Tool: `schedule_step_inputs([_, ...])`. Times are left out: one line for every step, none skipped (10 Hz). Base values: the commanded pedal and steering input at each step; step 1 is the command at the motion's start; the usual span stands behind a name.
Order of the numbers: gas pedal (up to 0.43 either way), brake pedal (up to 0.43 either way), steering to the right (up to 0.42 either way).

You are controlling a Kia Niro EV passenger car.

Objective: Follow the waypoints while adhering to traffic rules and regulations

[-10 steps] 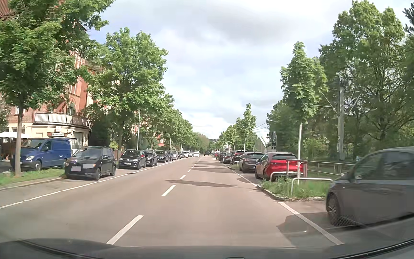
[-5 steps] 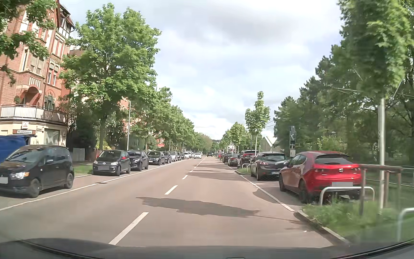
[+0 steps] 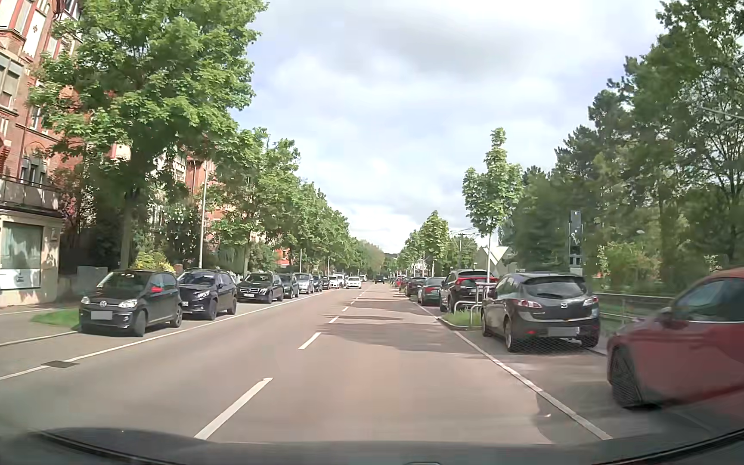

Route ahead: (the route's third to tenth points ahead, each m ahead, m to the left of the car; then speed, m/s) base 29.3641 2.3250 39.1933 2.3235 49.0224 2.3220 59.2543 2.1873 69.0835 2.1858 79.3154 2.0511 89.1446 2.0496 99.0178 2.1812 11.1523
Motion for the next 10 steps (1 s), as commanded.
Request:
schedule_step_inputs([0.02,0.0,-0.003])
schedule_step_inputs([0.02,0.0,-0.002])
schedule_step_inputs([0.02,0.0,-0.002])
schedule_step_inputs([0.02,0.0,-0.001])
schedule_step_inputs([0.02,0.0,-0.001])
schedule_step_inputs([0.02,0.0,-0.001])
schedule_step_inputs([0.02,0.0,-0.001])
schedule_step_inputs([0.02,0.0,-0.001])
schedule_step_inputs([0.028,0.0,-0.001])
schedule_step_inputs([0.028,0.0,-0.001])
